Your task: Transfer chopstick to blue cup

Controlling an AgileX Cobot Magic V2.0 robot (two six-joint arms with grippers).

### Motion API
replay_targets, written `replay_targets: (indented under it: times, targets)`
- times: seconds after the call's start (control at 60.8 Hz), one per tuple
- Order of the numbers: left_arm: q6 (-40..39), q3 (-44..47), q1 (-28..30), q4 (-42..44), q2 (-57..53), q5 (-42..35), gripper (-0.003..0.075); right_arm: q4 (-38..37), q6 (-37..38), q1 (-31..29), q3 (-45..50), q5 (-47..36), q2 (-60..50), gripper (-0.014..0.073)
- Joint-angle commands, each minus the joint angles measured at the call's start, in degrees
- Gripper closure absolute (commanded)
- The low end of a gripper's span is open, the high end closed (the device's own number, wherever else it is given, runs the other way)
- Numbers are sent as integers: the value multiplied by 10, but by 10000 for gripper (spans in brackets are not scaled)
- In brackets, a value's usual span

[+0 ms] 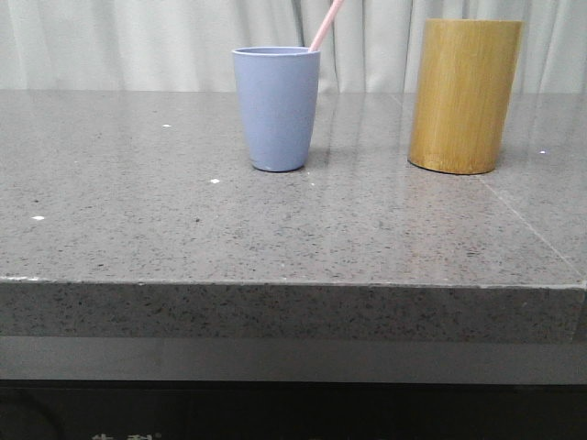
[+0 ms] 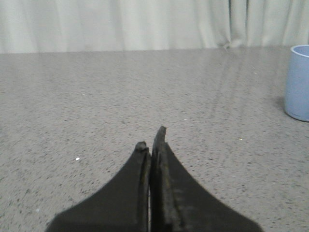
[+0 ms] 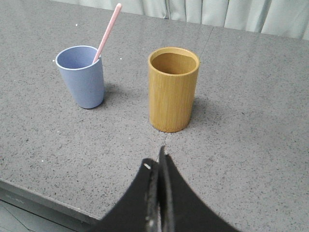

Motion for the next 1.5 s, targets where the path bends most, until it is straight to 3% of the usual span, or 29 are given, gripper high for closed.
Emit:
replay_targets:
  times: [0.0, 0.198, 0.247, 1.481]
  targets:
    - [1, 32, 15, -16, -37, -90, 739, 0, -1, -3, -13, -45, 3, 661]
    - [1, 109, 35, -19, -94, -158, 739, 0, -1, -3, -13, -45, 3, 661]
    - [1, 106, 40, -20, -107, -130, 739, 0, -1, -3, -13, -45, 3, 661]
    - [-35, 107, 42, -5, -104, -130, 739, 0, -1, -3, -13, -43, 5, 661]
